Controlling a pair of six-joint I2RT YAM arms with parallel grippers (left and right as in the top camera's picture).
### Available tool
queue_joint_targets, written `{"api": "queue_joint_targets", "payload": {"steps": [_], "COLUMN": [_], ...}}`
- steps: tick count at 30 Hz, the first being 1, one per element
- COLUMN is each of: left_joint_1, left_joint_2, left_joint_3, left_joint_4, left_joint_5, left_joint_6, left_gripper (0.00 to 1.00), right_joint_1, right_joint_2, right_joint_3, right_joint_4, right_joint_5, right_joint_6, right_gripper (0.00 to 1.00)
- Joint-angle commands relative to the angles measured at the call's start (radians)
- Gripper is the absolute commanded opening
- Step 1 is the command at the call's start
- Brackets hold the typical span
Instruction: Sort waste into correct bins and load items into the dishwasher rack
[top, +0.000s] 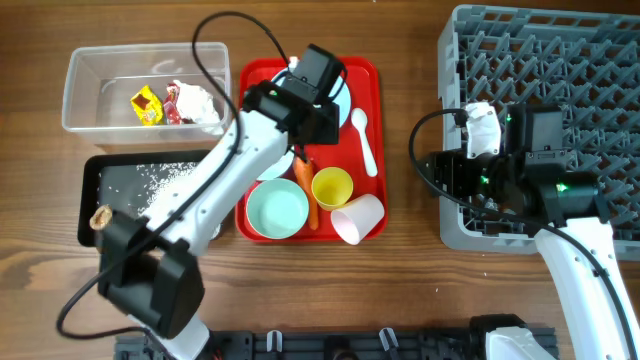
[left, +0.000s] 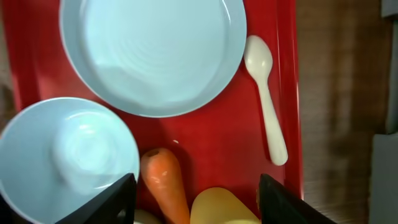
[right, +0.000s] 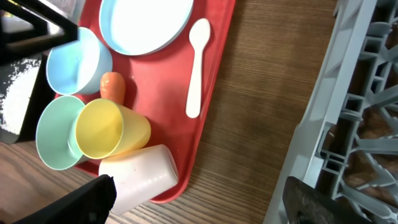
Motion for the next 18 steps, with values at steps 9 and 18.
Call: {"api": "queue_joint_targets", "payload": {"steps": [9,18], "left_joint_1": [0.036,-0.018], "left_joint_2": [-0.105,-0.065], "left_joint_3": [0.017,-0.035], "left_joint_4": [-0.223,-0.178], "left_joint_5": [0.127,0.193], "left_joint_6": [0.13,0.203], "left_gripper": [0.64,0.63], "right_joint_1": [0.009,0.009], "right_joint_2": [0.007,0.007], "right_joint_3": [0.005,0.005], "right_joint_4": [-0.005,-0.004], "right_joint_5": [-0.029,-0.029], "right_joint_6": [0.004,0.004], "right_gripper": [0.89,0.89]}}
